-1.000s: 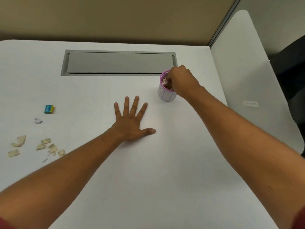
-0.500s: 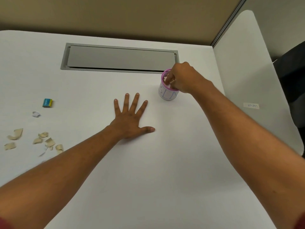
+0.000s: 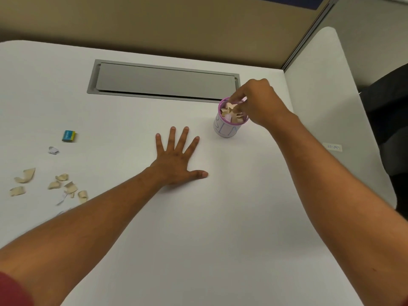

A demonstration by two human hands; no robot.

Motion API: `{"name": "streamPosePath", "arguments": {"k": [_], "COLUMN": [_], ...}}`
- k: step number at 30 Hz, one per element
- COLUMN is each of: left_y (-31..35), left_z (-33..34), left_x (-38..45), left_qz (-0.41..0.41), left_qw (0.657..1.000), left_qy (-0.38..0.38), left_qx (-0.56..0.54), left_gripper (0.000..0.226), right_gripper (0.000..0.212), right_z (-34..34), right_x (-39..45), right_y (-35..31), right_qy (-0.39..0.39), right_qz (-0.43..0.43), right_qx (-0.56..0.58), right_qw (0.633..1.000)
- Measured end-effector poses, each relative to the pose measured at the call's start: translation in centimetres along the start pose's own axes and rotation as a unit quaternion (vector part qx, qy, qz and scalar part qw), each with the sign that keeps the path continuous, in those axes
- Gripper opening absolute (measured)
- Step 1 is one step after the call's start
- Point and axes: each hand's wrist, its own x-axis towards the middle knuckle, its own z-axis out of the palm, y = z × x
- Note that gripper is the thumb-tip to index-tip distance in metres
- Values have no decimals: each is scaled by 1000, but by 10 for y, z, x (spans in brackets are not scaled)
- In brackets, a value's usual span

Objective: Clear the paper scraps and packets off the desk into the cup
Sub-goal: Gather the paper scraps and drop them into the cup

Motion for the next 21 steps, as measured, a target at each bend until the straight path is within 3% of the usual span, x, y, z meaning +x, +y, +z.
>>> {"name": "streamPosePath", "arguments": {"k": [3, 6, 10, 13, 16, 18, 21], "left_y": [-8, -27, -71, -109, -147, -167, -182], "left_z": [-12, -22, -7, 12, 25, 33, 49], "left_x": [-8, -39, -104, -156, -203, -226, -251], "left_qz": [30, 74, 66, -25, -145, -198, -191], "left_qw": [998, 990, 975, 960, 950, 951, 962], "left_qy": [-14, 26, 182, 271, 272, 232, 177], "left_qx": [-50, -120, -110, -60, -39, -56, -81], "left_gripper": [105, 89, 63, 54, 59, 66, 74], "right_gripper": [20, 19, 19, 22, 47, 60, 63], "right_z": [-4, 11, 66, 123, 170, 198, 236], "right_x": [-15, -39, -74, -95, -118, -133, -158], "right_y": [-6, -25, -69, -112, -166, -200, -241], "right_qy": [71, 111, 44, -20, -108, -136, -125], "right_qz": [-4, -11, -42, -90, -132, -161, -200], "right_qx": [37, 105, 193, 207, 203, 188, 154], "right_qw": [997, 988, 979, 974, 964, 959, 959]}}
